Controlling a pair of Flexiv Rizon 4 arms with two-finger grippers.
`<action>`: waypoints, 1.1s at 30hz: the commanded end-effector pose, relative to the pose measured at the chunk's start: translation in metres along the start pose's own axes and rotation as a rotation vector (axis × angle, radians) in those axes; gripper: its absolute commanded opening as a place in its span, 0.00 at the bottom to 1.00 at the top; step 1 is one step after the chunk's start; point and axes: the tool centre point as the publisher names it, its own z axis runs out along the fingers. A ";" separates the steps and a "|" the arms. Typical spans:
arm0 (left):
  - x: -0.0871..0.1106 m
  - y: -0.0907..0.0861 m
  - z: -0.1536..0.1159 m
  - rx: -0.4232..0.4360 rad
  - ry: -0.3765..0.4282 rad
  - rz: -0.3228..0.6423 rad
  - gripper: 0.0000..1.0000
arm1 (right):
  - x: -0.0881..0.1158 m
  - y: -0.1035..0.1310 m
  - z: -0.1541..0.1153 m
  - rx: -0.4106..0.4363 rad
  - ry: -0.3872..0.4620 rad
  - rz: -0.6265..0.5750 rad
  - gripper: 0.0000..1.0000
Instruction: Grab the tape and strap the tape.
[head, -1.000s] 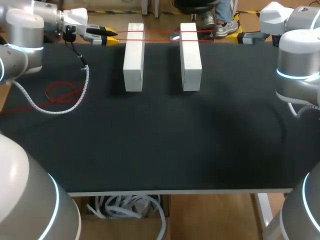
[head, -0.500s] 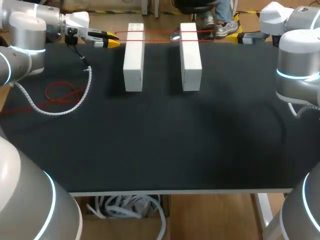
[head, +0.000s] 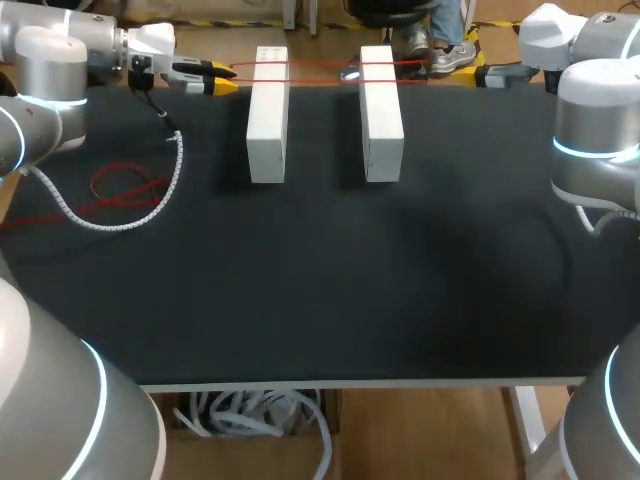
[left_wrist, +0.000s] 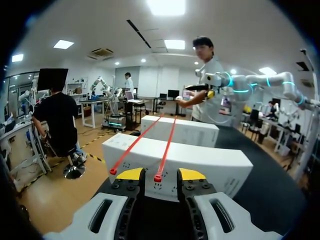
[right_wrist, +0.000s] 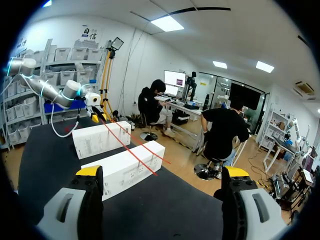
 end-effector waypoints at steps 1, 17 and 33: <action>-0.002 0.001 0.001 0.004 -0.003 0.008 0.31 | 0.000 0.000 0.000 -0.001 0.001 0.000 1.00; -0.002 0.004 0.001 0.013 -0.004 0.005 0.22 | 0.000 0.000 0.000 -0.001 0.001 0.000 1.00; -0.003 0.003 0.000 0.019 -0.006 0.011 0.21 | 0.000 0.000 0.000 -0.001 0.001 0.000 1.00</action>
